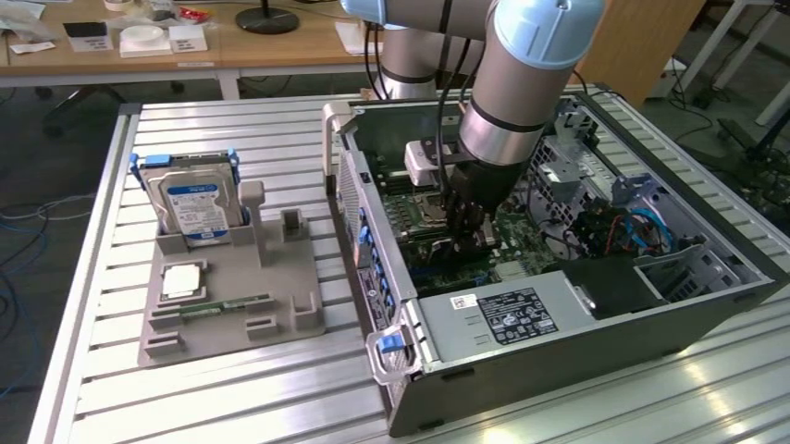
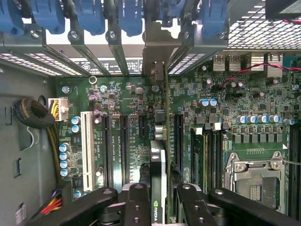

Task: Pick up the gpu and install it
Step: 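Insert the gpu into the slot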

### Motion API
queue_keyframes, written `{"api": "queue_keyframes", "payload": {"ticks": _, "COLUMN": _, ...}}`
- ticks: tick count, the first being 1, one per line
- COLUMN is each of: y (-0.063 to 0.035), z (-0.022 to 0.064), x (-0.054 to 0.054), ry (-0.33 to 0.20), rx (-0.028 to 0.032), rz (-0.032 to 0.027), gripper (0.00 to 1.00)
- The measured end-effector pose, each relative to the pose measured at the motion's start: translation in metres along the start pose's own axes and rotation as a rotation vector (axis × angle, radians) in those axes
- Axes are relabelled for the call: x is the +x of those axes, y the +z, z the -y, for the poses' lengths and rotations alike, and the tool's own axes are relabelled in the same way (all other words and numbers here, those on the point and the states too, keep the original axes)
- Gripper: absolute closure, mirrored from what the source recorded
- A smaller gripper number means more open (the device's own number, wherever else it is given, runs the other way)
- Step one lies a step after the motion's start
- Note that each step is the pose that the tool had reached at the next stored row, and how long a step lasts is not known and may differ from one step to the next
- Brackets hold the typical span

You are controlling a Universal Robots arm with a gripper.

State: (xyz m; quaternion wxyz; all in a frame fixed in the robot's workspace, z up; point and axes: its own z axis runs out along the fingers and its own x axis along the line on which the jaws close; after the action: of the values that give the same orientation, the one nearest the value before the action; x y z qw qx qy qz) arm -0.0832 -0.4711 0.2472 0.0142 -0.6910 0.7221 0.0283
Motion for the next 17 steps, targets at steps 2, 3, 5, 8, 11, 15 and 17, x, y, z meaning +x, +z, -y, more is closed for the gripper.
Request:
{"api": "queue_keyframes", "payload": {"ticks": 2, "y": 0.0, "z": 0.0, "x": 0.0, "ry": 0.0, "rx": 0.0, "rz": 0.0, "gripper": 0.74}}
{"api": "queue_keyframes", "payload": {"ticks": 3, "y": 0.0, "z": 0.0, "x": 0.0, "ry": 0.0, "rx": 0.0, "rz": 0.0, "gripper": 0.74}}
{"api": "queue_keyframes", "payload": {"ticks": 5, "y": 0.0, "z": 0.0, "x": -0.0001, "ry": 0.0, "rx": 0.0, "rz": -0.0001, "gripper": 0.74}}
{"api": "queue_keyframes", "payload": {"ticks": 8, "y": 0.0, "z": 0.0, "x": -0.0007, "ry": 0.0, "rx": 0.0, "rz": -0.0003, "gripper": 0.74}}
{"api": "queue_keyframes", "payload": {"ticks": 11, "y": 0.0, "z": 0.0, "x": -0.001, "ry": 0.0, "rx": 0.0, "rz": -0.0001, "gripper": 0.74}}
{"api": "queue_keyframes", "payload": {"ticks": 15, "y": 0.0, "z": 0.0, "x": -0.0012, "ry": 0.0, "rx": 0.0, "rz": -0.0001, "gripper": 0.74}}
{"api": "queue_keyframes", "payload": {"ticks": 17, "y": 0.0001, "z": -0.0001, "x": -0.0015, "ry": 0.0, "rx": 0.0, "rz": -0.0001, "gripper": 0.74}}
